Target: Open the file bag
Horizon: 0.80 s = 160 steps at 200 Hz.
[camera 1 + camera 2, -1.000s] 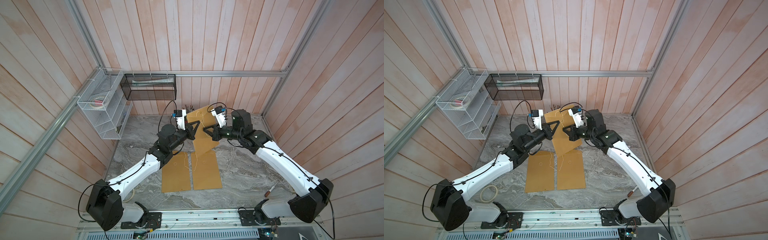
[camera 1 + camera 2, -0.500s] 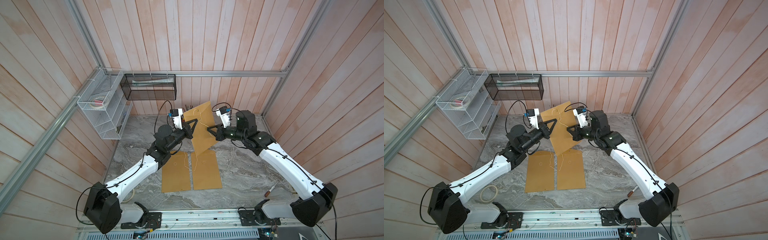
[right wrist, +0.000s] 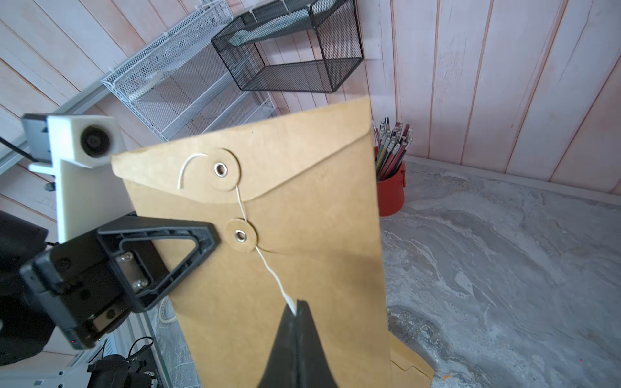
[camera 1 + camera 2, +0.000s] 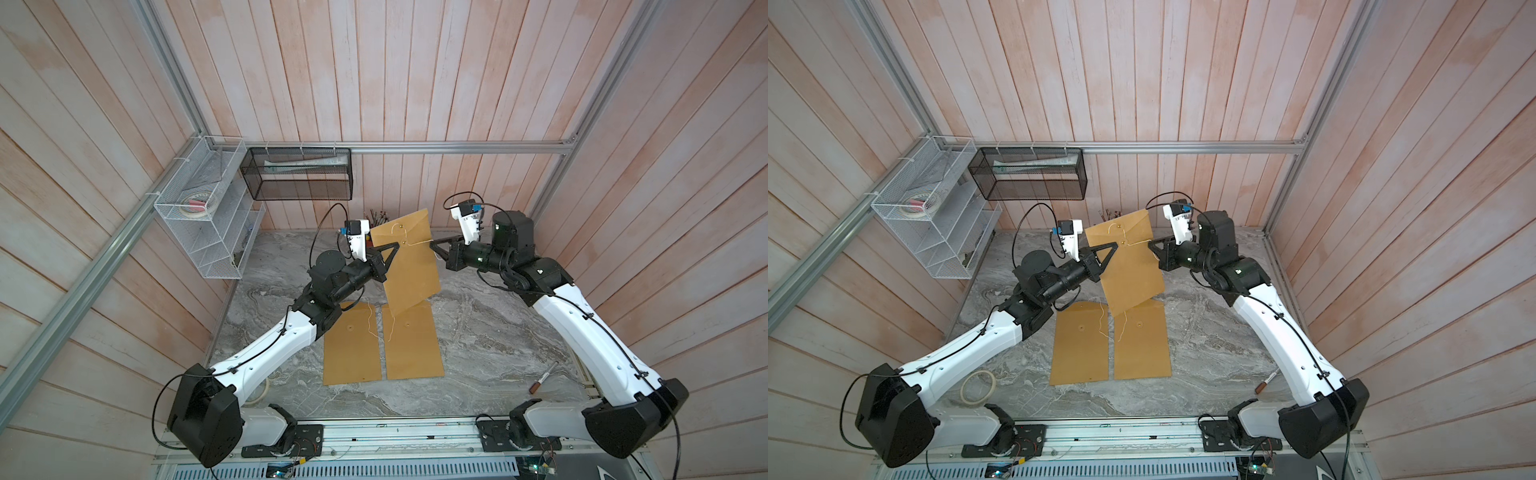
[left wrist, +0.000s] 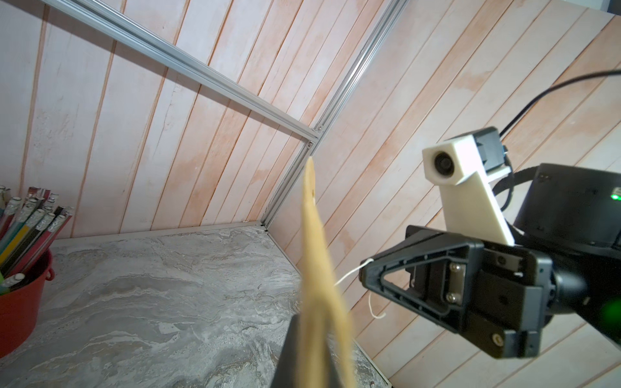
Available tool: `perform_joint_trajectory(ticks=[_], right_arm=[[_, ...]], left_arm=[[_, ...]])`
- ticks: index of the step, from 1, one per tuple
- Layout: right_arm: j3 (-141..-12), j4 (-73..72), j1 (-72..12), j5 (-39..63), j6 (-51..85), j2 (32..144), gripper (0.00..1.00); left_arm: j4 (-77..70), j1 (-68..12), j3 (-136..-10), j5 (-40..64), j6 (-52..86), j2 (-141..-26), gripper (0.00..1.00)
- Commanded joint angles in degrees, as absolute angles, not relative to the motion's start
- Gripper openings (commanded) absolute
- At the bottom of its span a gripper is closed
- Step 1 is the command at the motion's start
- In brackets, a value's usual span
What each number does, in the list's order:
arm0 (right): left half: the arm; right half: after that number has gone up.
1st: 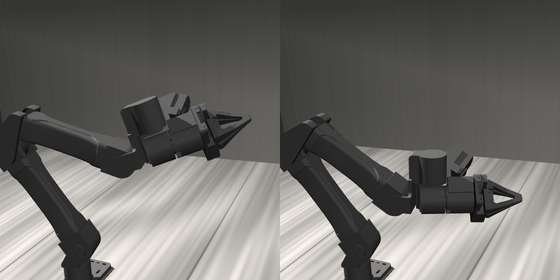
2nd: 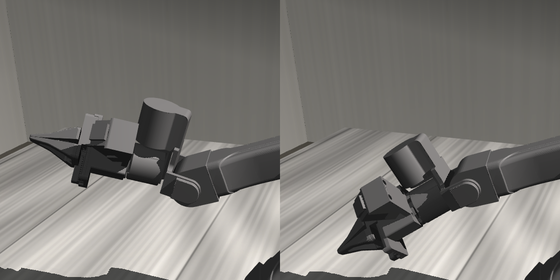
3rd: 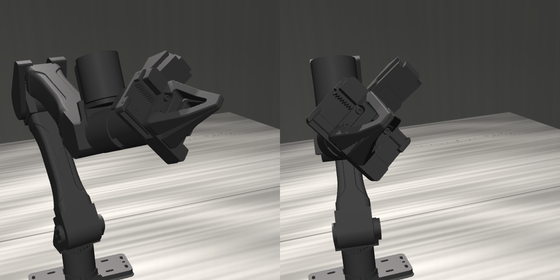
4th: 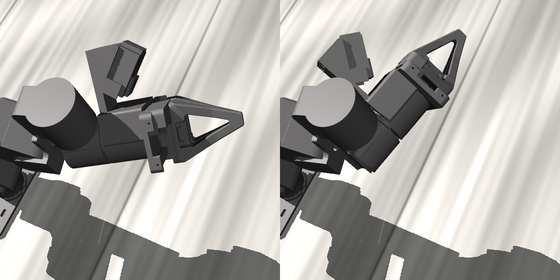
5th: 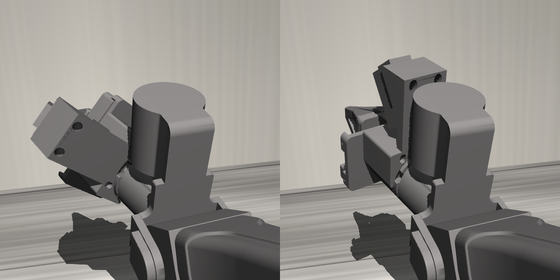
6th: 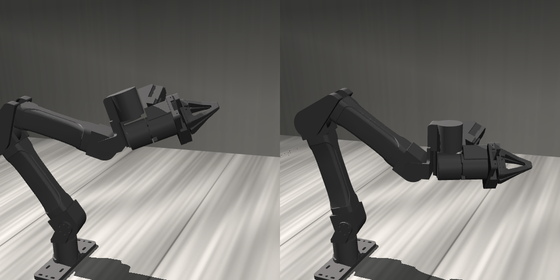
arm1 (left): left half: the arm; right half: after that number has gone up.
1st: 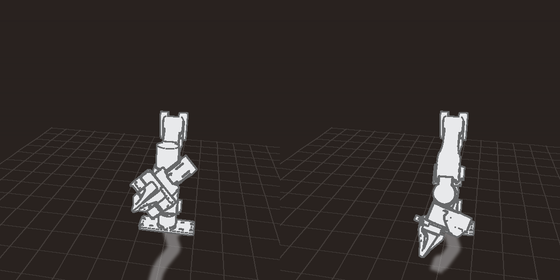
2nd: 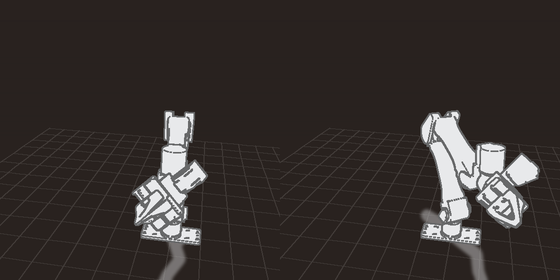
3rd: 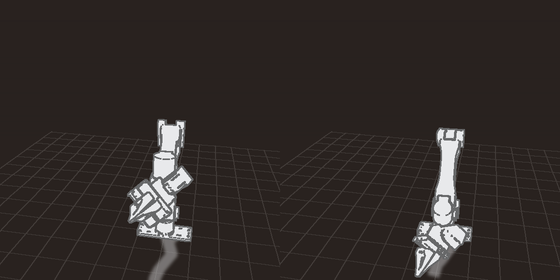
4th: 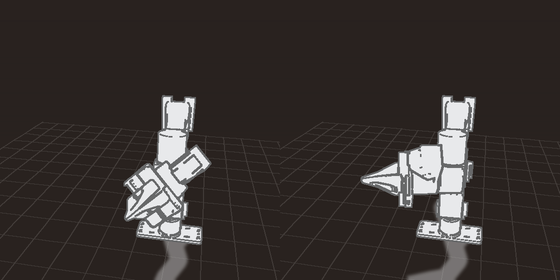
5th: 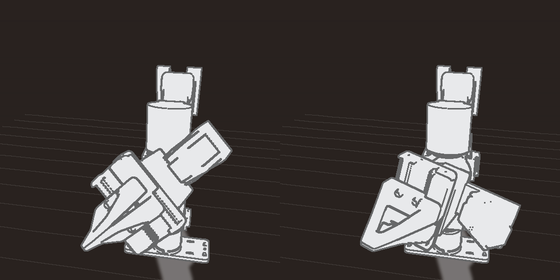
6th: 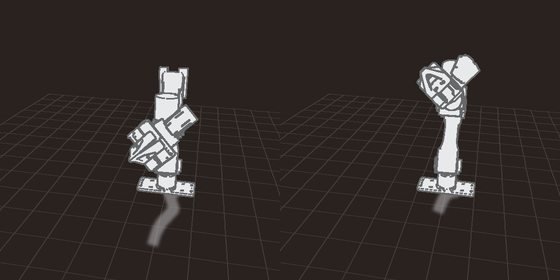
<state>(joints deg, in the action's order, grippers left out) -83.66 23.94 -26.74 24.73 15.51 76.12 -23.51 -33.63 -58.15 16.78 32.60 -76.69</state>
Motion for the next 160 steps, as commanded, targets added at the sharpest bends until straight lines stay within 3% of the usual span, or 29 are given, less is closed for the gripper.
perform_joint_trajectory(ticks=[1,69,160], right_arm=[[-87.1,25.5,-26.6,24.5,13.8,77.5,0.0],[-91.6,25.2,-27.2,28.5,13.5,79.3,0.0],[-97.4,23.6,-34.6,29.7,13.6,85.4,0.0]], left_arm=[[-24.6,-33.3,-57.2,19.9,32.1,-76.0,0.0],[-25.2,-33.4,-57.0,21.9,32.7,-77.5,0.0],[-26.2,-33.9,-57.1,22.8,33.2,-78.4,0.0]])
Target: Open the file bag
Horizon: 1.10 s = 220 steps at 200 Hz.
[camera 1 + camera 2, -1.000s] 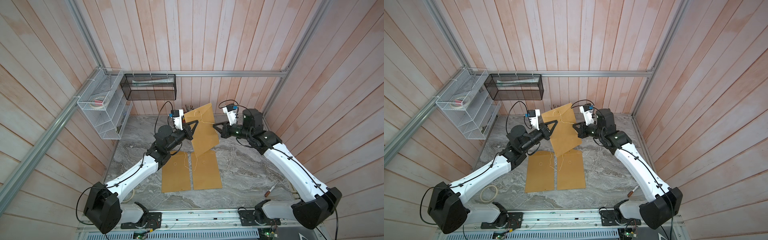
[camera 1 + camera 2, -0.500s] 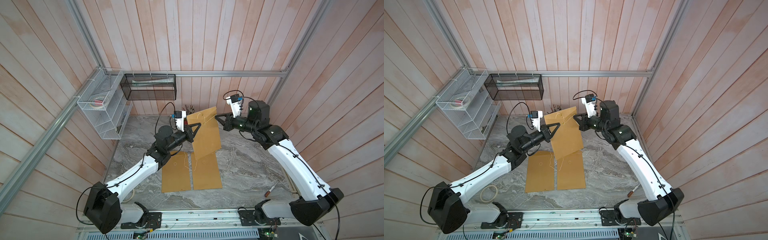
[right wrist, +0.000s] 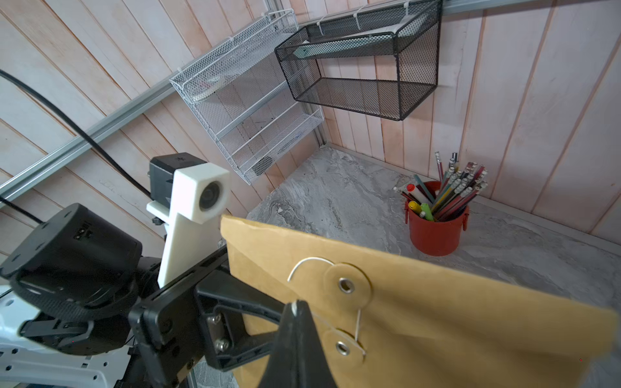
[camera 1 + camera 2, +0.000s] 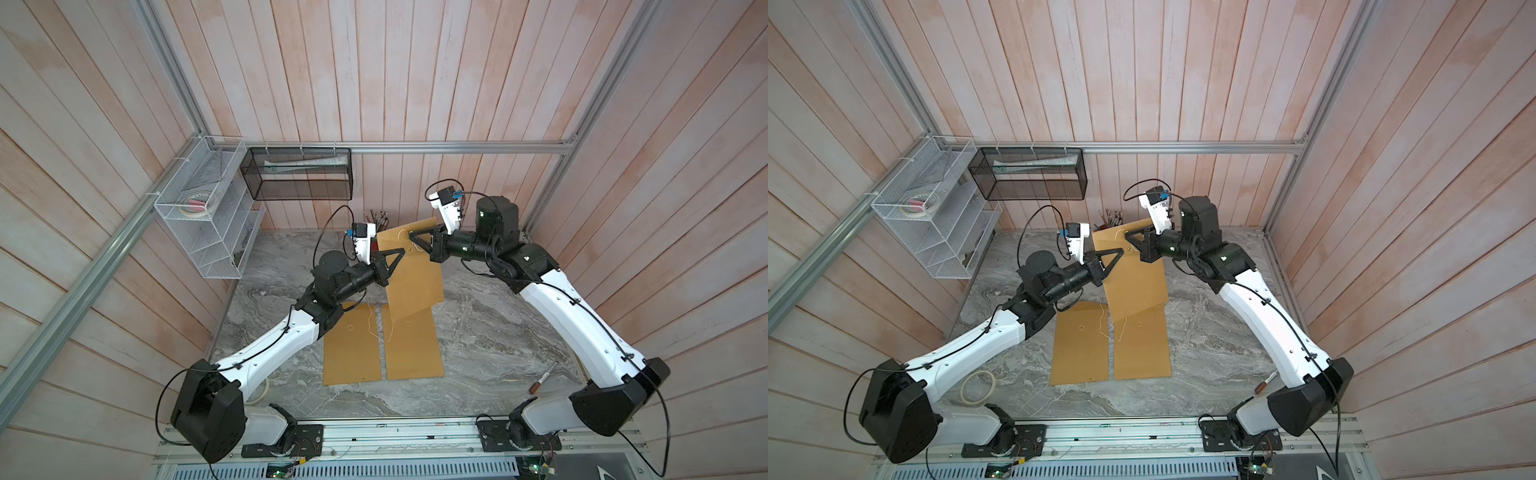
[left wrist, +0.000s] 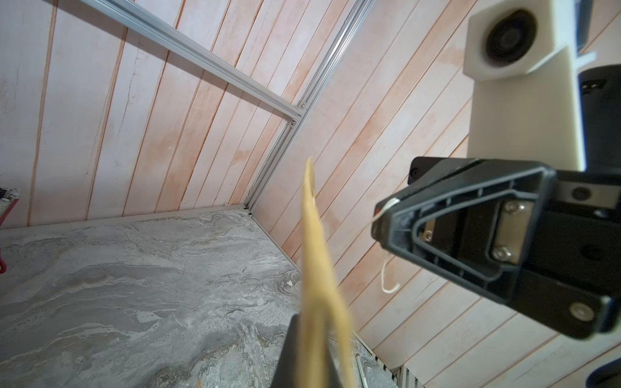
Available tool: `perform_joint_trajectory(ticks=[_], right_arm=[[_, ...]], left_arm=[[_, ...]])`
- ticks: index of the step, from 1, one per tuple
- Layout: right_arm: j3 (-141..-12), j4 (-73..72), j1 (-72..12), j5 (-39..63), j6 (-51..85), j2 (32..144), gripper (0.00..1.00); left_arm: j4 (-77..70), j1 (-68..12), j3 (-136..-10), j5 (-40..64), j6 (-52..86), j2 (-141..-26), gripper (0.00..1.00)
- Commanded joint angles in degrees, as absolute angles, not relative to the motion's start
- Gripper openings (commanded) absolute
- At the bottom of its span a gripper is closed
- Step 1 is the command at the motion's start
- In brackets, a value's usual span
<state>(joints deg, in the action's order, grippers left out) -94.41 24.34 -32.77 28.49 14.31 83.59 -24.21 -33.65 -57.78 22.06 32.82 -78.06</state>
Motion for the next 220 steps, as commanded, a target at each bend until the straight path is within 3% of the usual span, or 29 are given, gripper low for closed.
perform_joint_trajectory(ticks=[1,92,220], right_arm=[[-97.4,23.6,-34.7,29.7,13.6,85.4,0.0],[-101.6,23.0,-40.5,30.5,14.2,89.4,0.0],[-93.4,22.9,-40.4,24.0,15.2,81.2,0.0]], left_arm=[[-26.2,-33.9,-57.1,22.8,33.2,-78.4,0.0],[-27.0,-34.0,-56.8,20.9,33.6,-78.0,0.0],[-27.1,-32.7,-56.5,17.0,34.4,-77.2,0.0]])
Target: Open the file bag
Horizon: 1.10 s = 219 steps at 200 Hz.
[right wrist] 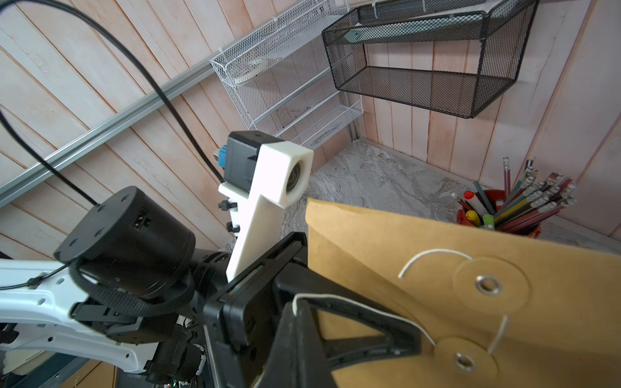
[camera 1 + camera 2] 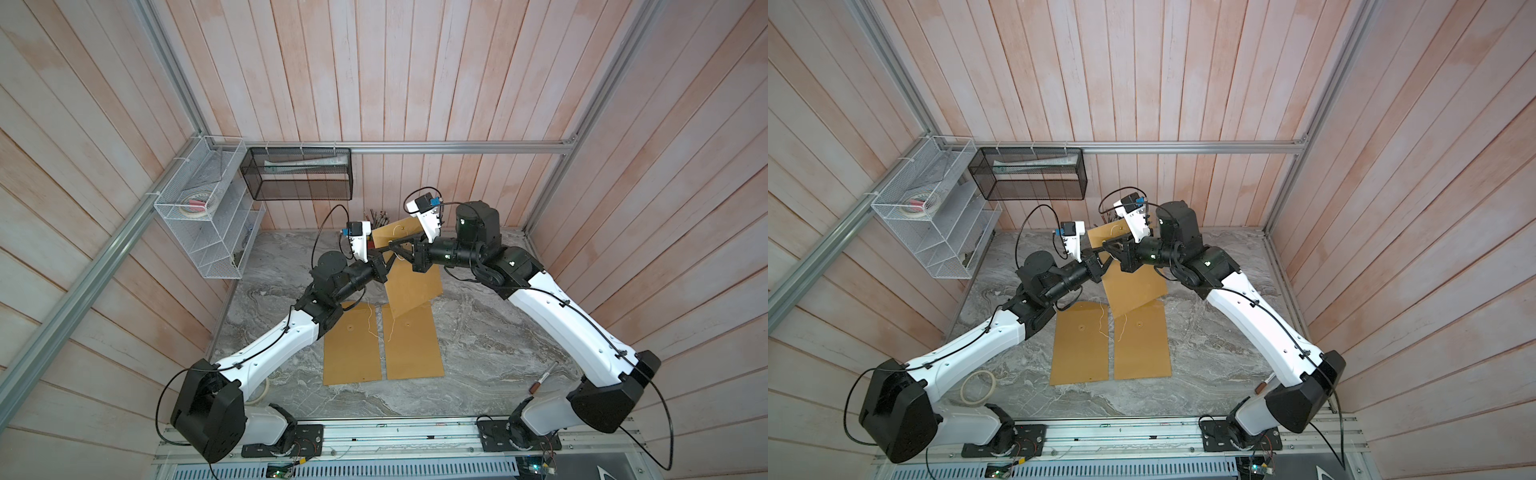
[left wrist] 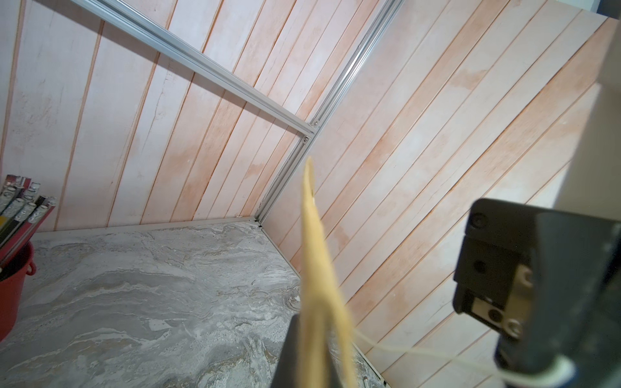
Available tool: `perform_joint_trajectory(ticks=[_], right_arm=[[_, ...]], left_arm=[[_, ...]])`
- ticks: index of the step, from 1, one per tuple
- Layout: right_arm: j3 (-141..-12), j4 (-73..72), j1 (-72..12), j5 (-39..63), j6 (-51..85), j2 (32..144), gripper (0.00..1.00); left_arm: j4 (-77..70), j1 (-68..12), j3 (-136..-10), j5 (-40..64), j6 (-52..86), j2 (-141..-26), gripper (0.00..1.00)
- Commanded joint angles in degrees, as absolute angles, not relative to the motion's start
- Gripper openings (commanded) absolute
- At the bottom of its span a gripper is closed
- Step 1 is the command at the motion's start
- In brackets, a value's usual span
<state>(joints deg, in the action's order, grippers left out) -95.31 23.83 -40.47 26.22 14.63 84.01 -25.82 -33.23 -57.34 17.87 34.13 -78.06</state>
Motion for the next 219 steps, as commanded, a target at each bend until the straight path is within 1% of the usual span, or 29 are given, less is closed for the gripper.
perform_joint_trajectory(ticks=[1,65,120,164,219], right_arm=[[-93.4,22.9,-40.4,24.0,15.2,81.2,0.0],[-87.6,22.1,-40.4,24.7,16.7,78.1,0.0],[-79.6,19.4,-40.2,24.3,19.2,74.8,0.0],[-73.9,16.5,-36.7,26.0,21.6,72.3,0.0],[-72.0,16.6,-32.1,27.9,21.4,71.9,0.0]], left_arm=[[-27.1,-32.7,-56.5,17.0,34.4,-77.2,0.0],[-26.8,-32.2,-57.6,16.2,34.3,-77.4,0.0],[-27.0,-31.5,-59.6,15.4,34.3,-77.7,0.0],[-27.0,-31.1,-60.0,15.5,34.3,-77.2,0.0],[-29.0,-30.6,-58.7,14.9,35.2,-75.9,0.0]])
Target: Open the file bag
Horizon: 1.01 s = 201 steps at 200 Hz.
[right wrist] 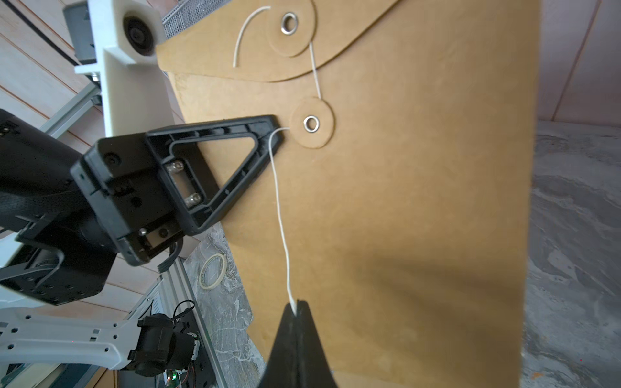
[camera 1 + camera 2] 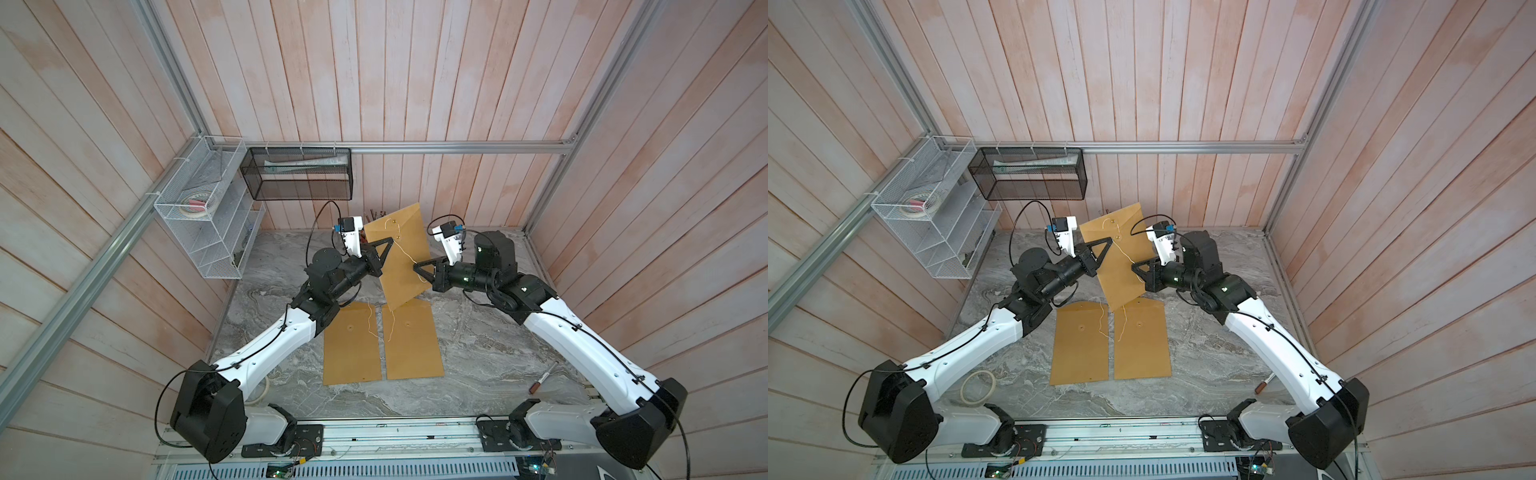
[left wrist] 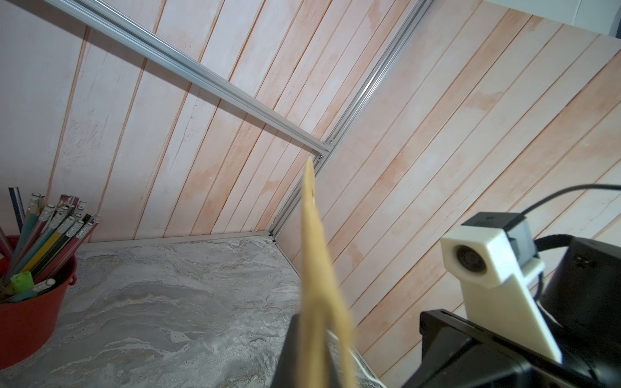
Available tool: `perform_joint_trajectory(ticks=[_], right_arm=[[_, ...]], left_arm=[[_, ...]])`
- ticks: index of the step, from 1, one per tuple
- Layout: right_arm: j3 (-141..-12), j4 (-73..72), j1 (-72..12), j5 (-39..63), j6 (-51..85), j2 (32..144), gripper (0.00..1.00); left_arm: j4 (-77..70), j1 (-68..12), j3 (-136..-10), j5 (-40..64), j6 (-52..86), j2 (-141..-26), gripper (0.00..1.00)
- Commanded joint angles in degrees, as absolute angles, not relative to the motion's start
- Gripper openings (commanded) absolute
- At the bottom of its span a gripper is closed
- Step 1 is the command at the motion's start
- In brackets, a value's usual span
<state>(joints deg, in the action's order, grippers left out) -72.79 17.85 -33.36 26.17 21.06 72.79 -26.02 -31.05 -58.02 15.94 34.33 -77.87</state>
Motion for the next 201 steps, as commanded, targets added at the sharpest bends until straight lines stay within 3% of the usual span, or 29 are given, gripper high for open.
perform_joint_trajectory(ticks=[1,102,201], right_arm=[[-72.0,16.6,-32.0,28.0,21.4,72.0,0.0],[-71.6,19.0,-26.6,28.2,19.9,71.5,0.0],[-80.7,23.4,-23.6,27.1,15.8,73.3,0.0]], left_arm=[[-29.1,-30.6,-58.6,14.9,35.2,-75.8,0.0],[-30.4,-29.7,-56.8,15.8,36.2,-74.0,0.0],[-28.4,-29.5,-56.2,24.3,33.4,-74.5,0.0]])
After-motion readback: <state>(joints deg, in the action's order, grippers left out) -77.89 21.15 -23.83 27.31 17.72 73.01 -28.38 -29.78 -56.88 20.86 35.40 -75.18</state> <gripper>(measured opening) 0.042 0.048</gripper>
